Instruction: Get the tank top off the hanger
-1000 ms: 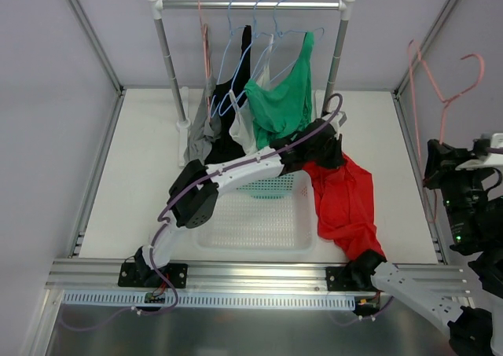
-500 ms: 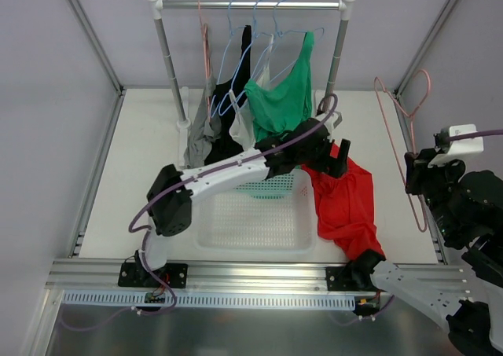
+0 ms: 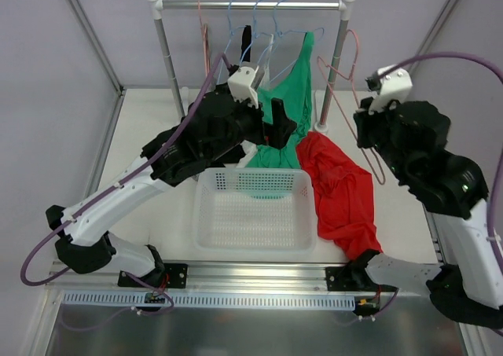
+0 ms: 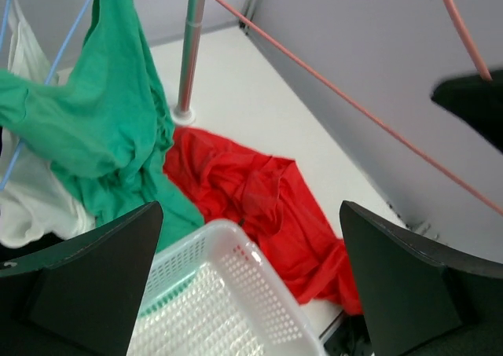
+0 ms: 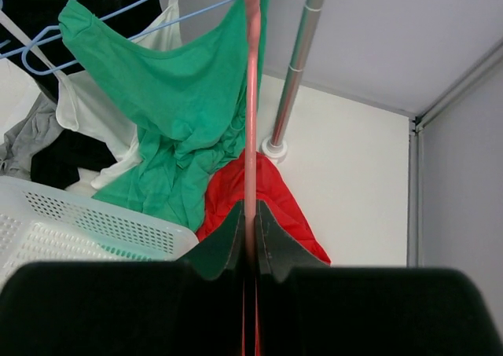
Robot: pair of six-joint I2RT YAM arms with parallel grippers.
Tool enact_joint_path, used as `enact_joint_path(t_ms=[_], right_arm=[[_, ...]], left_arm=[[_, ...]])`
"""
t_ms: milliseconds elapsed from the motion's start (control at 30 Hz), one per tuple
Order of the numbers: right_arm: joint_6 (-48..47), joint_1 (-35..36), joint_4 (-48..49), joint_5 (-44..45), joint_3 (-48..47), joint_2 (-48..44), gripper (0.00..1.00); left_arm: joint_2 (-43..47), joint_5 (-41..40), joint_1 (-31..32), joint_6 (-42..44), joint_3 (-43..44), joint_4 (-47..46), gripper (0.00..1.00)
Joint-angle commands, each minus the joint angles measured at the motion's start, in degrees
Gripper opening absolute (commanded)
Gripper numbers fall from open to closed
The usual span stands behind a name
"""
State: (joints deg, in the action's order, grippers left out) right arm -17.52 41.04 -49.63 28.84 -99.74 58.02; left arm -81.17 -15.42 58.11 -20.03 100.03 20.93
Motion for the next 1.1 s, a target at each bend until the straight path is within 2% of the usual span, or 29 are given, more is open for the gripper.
enact_joint_path(t_ms=[0, 233, 433, 733, 833, 1067], right_arm=[[-0.59, -1.22, 6.56, -3.53, -4.66, 6.04, 0.0], [-0.06, -5.09, 14.55, -0.55, -6.95, 14.57, 0.0], [-1.47, -7.64, 15.61, 2.1, -14.51, 23.09, 0.0], [3.09, -16.24, 16.05, -6.59, -20.22, 31.97, 0.0], [3.46, -17.22, 17.72, -10.29, -19.62, 33.74, 0.0], [3.54, -17.74, 22.46, -12.32, -16.89, 35.32, 0.0]], left_arm=[[3.37, 1.62, -0.1, 1.84, -3.78, 5.17, 0.99], [15.85, 2.85, -0.1, 0.78, -15.11, 5.44, 0.99], [19.9, 2.76, -0.1, 1.84, -20.74, 5.7, 0.99], [21.22, 6.35, -0.01, 0.61, -24.88, 5.62, 0.99], [20.79, 8.21, -0.01, 1.22, -24.71, 5.61, 0.98], [18.94, 10.06, 0.08, 2.19, -23.91, 5.35, 0.99]])
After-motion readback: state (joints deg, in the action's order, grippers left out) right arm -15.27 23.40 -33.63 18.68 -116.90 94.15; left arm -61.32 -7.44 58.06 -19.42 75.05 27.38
